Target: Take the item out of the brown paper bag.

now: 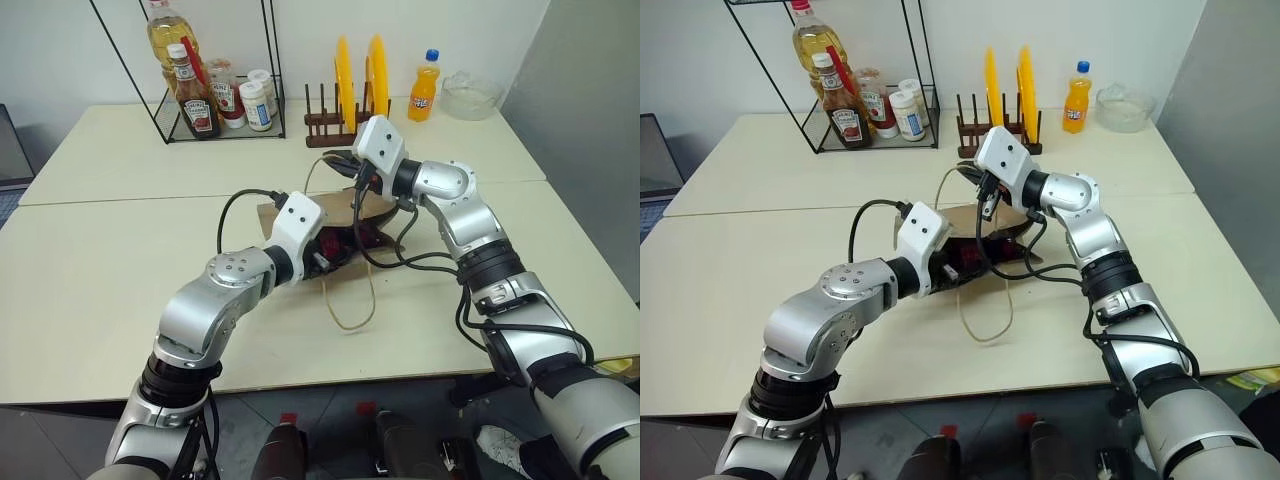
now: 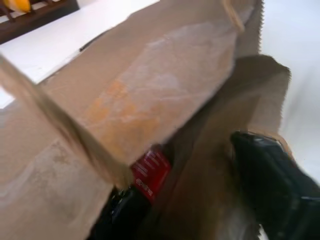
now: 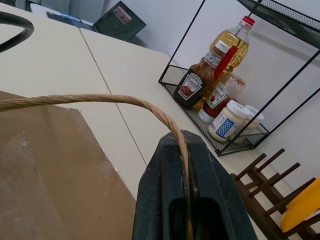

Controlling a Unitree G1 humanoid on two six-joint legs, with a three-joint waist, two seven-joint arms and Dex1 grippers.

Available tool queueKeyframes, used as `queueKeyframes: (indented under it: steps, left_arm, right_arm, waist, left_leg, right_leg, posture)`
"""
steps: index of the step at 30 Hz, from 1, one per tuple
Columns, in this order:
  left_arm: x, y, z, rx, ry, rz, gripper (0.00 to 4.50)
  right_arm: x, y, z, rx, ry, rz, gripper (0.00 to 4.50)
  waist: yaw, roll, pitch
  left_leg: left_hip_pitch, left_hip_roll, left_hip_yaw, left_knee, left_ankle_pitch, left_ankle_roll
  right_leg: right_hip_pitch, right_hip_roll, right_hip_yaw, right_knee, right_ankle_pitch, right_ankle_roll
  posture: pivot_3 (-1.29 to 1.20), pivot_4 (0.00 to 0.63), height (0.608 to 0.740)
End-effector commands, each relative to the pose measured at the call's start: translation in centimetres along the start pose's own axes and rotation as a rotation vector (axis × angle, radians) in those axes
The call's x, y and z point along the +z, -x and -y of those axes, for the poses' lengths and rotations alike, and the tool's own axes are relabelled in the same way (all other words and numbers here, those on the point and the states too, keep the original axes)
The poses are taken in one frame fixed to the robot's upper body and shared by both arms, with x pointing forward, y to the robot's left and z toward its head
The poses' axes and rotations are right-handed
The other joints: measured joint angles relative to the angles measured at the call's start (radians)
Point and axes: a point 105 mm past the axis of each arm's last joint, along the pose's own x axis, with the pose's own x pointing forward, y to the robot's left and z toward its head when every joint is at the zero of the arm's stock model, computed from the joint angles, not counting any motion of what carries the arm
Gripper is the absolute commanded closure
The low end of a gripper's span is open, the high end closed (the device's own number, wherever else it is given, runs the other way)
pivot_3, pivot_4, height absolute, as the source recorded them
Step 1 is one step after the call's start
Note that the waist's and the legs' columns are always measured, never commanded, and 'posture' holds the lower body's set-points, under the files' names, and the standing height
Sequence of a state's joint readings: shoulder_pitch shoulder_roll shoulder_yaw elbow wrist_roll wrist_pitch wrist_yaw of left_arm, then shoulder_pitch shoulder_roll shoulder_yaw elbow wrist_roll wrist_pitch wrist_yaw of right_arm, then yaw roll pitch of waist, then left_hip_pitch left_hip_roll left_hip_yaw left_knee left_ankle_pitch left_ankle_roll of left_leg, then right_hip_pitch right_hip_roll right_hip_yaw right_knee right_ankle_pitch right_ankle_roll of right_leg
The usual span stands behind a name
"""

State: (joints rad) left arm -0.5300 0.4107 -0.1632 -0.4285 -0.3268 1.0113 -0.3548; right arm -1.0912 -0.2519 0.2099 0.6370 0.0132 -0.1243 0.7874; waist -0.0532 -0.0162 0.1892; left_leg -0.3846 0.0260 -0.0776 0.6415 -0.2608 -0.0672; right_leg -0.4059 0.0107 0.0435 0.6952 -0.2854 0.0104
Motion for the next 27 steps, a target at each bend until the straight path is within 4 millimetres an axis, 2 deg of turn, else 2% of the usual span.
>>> queueKeyframes:
  steps: [1,5,8,13,17,24,27]
  left_arm:
    - [0.6,0.1,-0.3,0.059,-0.041,0.02,2.25]
    - [0.5,-0.3,-0.6,0.081,-0.137,0.014,3.5]
    - [0.5,-0.7,-1.0,0.089,-0.291,0.011,4.47]
    - [-0.6,-1.8,-1.1,0.048,-0.539,-0.035,4.47]
    - [-1.3,-2.4,-1.4,0.022,-0.626,-0.077,4.47]
    - [-1.3,-3.2,-1.4,-0.008,-0.626,-0.11,4.47]
    - [-0.9,-3.2,-1.3,-0.026,-0.53,-0.101,3.91]
  right_arm:
    - [1.5,-0.1,0.5,-0.007,0.043,0.041,4.5]
    - [1.4,0.0,0.4,-0.005,0.045,0.04,4.5]
    - [1.4,0.0,0.4,-0.004,0.045,0.038,4.5]
    - [1.4,-0.1,0.3,-0.005,0.043,0.038,4.5]
    - [1.4,-0.1,0.2,-0.004,0.044,0.037,4.5]
    - [1.3,0.0,0.1,-0.001,0.047,0.035,4.5]
    - [1.4,0.0,0.1,-0.002,0.049,0.033,4.5]
  waist:
    - [0.0,0.0,0.0]
    - [0.0,0.0,0.0]
    - [0.0,0.0,0.0]
    - [0.002,0.0,0.0]
    - [0.005,0.0,0.0]
    - [0.006,0.0,0.0]
    - [0.006,0.0,0.0]
  left_leg:
    - [0.0,0.0,0.0,0.0,0.0,0.0]
    - [0.0,0.0,0.0,0.0,0.0,0.0]
    - [0.0,0.0,0.0,0.0,0.0,0.0]
    - [0.0,-0.001,0.0,0.0,0.0,0.0]
    - [0.0,-0.002,0.0,0.0,0.0,0.0]
    - [0.0,-0.002,0.0,0.001,0.0,0.0]
    - [0.0,-0.002,0.0,0.001,0.0,0.0]
  right_leg:
    - [0.0,0.0,0.0,0.0,0.0,0.0]
    - [0.0,0.0,0.0,0.0,0.0,0.0]
    - [0.0,0.0,0.0,0.0,0.0,0.0]
    - [0.0,0.0,0.0,0.0,0.0,0.0]
    - [0.0,0.0,-0.001,0.0,0.0,0.0]
    - [0.0,0.0,-0.001,0.001,0.0,0.0]
    - [0.0,0.0,-0.001,0.001,0.0,0.0]
  posture:
    - [0.0,0.15,0.74]
    - [0.0,0.15,0.74]
    - [0.0,0.15,0.74]
    - [0.0,0.15,0.74]
    - [0.0,0.15,0.74]
    - [0.0,0.15,0.74]
    - [0.0,0.15,0.74]
